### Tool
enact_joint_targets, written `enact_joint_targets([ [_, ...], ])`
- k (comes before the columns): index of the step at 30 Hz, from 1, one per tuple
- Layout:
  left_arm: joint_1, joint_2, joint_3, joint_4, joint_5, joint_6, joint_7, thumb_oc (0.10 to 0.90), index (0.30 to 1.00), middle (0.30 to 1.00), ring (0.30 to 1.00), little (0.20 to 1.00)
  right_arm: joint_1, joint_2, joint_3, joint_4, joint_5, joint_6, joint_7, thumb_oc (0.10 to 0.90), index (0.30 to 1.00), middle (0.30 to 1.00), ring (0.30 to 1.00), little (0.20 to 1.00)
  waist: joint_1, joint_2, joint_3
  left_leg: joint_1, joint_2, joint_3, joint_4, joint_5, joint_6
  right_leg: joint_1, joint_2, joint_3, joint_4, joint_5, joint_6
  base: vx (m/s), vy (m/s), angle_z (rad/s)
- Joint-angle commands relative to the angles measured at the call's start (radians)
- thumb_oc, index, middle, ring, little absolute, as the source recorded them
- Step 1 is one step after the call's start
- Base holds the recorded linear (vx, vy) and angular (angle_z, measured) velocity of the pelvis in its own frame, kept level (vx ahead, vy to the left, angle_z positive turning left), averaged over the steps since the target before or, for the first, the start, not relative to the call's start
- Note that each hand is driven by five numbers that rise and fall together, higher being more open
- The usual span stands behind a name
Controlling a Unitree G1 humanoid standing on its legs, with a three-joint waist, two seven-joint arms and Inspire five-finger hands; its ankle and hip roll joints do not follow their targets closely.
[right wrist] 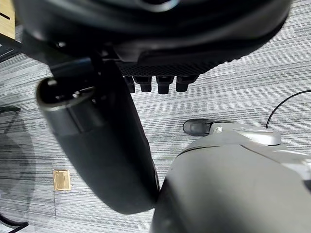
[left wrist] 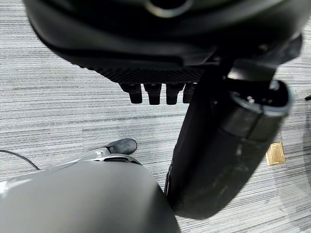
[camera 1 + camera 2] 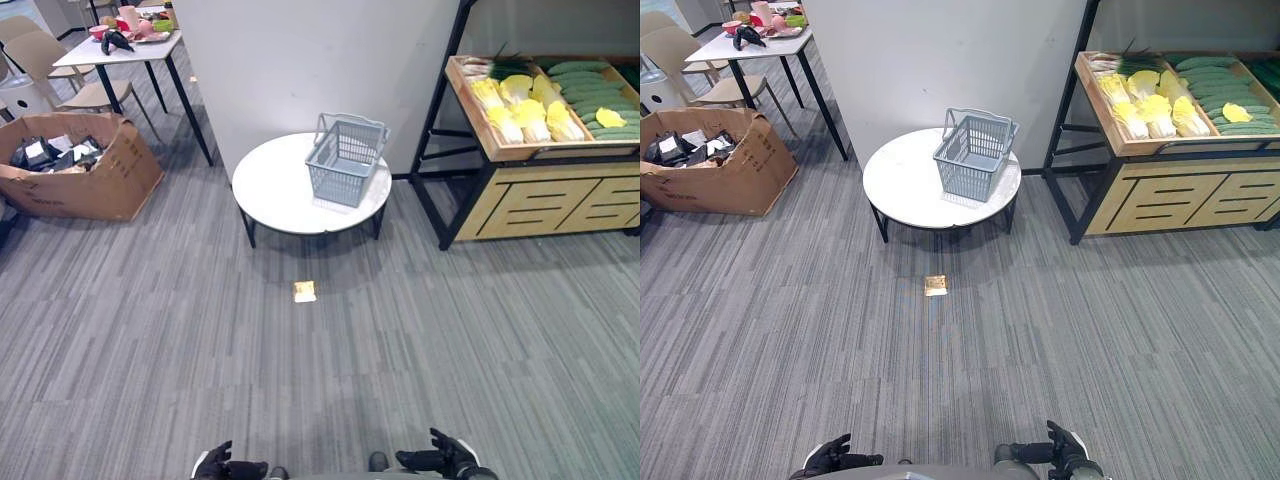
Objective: Get the vegetables into the basket
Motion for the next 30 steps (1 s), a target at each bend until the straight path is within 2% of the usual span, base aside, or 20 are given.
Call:
enact_joint_targets([
  [1,0.002,-0.043,-0.024,0.045,0.028,0.004,-0.001,0.9,1.0,1.0,1.0,1.0,-0.019,-0.008,0.051,0.052,-0.017,0.001,-0.001,0.9,1.0,1.0,1.0,1.0,-0.013,-0.026,0.023,0.022,0.022,-0.065,-0.003,-0.03,-0.049,-0.01,-0.048,0.023,-0.001,0.043,0.077,0.0,0.0,0.0],
  [30,-0.004,-0.045,-0.041,0.044,0.039,0.007,-0.007,0.9,1.0,1.0,1.0,1.0,-0.024,-0.013,0.047,0.067,-0.013,0.004,-0.004,0.9,1.0,1.0,1.0,1.0,-0.016,-0.022,0.021,0.026,0.03,-0.064,-0.003,-0.03,-0.053,-0.008,-0.037,0.025,-0.001,0.037,0.073,0.0,0.0,0.0],
])
